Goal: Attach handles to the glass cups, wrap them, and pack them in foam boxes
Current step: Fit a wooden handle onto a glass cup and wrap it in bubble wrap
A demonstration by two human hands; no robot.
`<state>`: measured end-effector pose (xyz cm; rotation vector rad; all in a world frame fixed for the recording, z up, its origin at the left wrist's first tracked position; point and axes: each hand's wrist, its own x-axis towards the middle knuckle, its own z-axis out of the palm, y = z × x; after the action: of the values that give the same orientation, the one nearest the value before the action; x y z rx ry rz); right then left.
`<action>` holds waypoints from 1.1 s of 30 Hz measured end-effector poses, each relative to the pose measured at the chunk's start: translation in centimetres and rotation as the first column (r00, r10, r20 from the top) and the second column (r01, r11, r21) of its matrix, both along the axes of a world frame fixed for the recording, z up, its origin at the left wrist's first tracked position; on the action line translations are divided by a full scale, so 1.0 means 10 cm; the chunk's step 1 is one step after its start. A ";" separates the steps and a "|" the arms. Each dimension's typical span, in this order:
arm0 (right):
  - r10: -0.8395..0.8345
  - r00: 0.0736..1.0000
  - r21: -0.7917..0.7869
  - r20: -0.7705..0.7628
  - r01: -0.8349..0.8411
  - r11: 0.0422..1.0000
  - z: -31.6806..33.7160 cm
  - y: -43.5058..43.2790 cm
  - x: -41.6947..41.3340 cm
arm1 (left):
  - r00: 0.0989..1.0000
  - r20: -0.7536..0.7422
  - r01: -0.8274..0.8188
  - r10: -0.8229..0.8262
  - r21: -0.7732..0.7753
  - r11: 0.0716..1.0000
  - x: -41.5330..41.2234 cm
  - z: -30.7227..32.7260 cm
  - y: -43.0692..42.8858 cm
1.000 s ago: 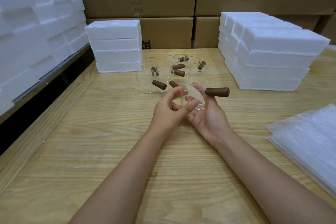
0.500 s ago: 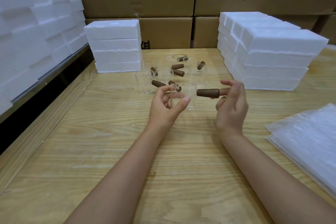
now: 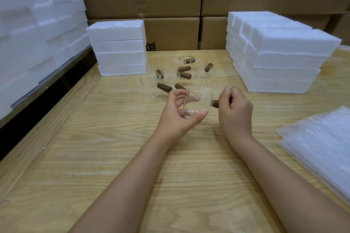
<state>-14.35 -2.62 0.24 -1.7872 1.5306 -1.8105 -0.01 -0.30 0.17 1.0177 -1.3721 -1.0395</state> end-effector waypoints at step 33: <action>0.456 0.889 -0.150 -0.050 -0.458 0.876 0.07 0.29 0.28 | 0.928 -0.342 0.251 -0.147 0.282 0.926 0.18 0.04 -0.19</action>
<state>-11.50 0.31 0.98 -2.0189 0.8742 -1.7121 1.81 -2.21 0.60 0.9024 -1.0778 -1.5502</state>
